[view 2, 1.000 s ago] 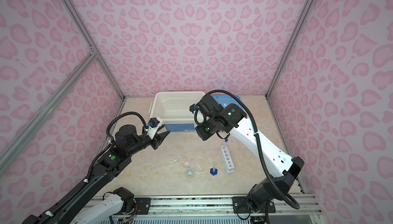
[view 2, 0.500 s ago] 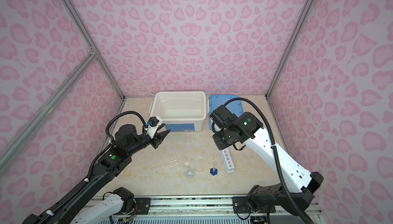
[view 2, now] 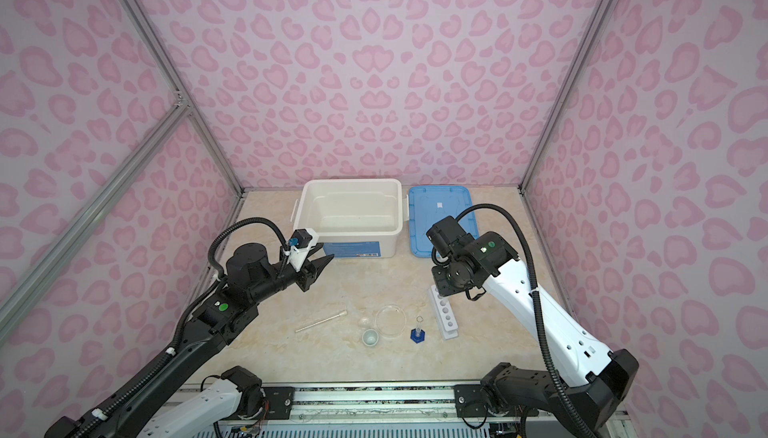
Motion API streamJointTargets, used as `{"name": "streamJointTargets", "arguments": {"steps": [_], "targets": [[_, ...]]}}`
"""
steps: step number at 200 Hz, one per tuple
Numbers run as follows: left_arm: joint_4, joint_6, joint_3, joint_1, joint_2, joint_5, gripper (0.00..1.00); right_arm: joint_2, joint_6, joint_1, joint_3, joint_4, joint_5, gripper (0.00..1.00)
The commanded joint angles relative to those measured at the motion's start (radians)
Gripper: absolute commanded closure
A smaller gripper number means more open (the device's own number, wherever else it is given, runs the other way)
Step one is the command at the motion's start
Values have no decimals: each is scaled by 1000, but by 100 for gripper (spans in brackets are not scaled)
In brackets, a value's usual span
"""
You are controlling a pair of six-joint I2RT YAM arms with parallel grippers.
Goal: Organize the chemistry lab equipment
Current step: 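Carry the tube with the right gripper above the white rack's next hole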
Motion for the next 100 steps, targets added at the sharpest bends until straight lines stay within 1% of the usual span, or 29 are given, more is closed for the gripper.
{"name": "streamJointTargets", "arguments": {"steps": [1, 50, 100], "targets": [[28, 3, -2, 1, -1, -10, 56, -4, -13, -22, -28, 87, 4, 86], [26, 7, 1, 1, 12, -12, 56, 7, -21, -47, -74, 164, -23, 86], [28, 11, 1, 1, 15, -12, 56, 31, -23, -57, -76, 143, -31, 87]]}}
